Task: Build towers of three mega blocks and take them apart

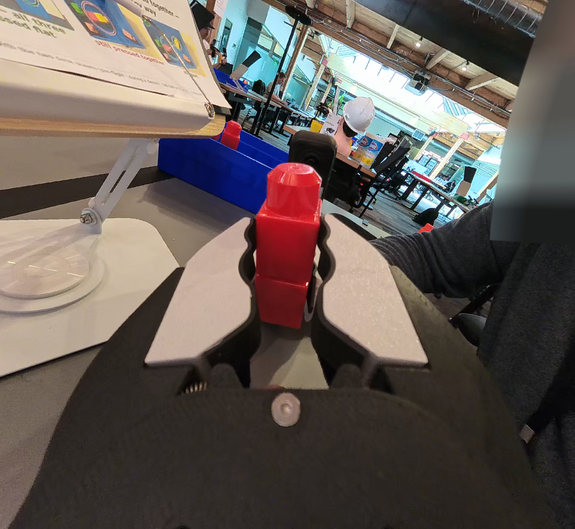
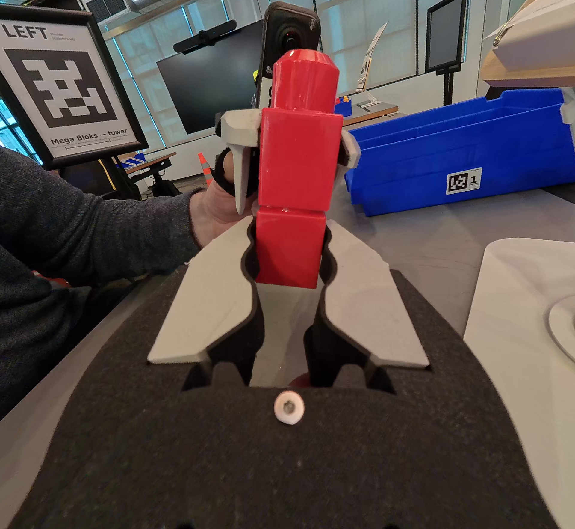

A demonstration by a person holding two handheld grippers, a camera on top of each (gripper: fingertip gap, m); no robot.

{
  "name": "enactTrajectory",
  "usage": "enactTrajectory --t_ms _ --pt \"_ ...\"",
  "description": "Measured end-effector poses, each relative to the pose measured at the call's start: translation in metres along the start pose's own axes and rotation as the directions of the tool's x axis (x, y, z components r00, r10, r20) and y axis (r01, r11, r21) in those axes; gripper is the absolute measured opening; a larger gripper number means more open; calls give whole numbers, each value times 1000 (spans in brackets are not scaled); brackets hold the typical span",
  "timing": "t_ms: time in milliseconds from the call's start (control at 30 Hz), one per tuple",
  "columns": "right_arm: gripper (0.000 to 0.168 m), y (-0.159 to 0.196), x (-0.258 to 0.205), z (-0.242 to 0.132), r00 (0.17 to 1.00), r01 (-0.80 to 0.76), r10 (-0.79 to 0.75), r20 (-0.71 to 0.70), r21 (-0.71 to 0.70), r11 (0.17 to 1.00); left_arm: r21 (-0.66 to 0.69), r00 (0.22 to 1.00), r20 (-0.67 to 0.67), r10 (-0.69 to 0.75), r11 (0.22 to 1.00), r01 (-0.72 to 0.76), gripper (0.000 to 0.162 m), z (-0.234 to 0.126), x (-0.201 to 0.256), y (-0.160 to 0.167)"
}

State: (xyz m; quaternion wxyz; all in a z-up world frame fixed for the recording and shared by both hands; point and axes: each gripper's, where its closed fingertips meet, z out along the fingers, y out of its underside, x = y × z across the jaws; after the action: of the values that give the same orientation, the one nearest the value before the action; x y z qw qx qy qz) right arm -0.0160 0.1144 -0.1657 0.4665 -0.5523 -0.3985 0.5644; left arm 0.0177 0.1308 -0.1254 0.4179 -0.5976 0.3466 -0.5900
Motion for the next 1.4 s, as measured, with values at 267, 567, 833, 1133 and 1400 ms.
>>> enactTrajectory --t_ms 267,567,833,1133,1400 --pt "36 1 0 0 1000 -2 2 2 -7 1000 -29 999 14 36 999 -35 38 2 0 3" --pt "35 3 -1 1 1000 -1 2 9 -18 1000 -42 999 2 50 998 -50 37 2 1 6" --pt "35 5 -3 2 1000 0 1 17 -34 999 -87 997 -18 71 994 -73 37 0 2 10" --pt "35 4 -2 1 1000 -15 16 22 -27 1000 -106 997 -28 77 991 -80 37 -4 1 12" --pt "35 4 -2 1 1000 -13 14 23 -32 999 -115 996 -32 81 990 -84 36 -7 1 13"
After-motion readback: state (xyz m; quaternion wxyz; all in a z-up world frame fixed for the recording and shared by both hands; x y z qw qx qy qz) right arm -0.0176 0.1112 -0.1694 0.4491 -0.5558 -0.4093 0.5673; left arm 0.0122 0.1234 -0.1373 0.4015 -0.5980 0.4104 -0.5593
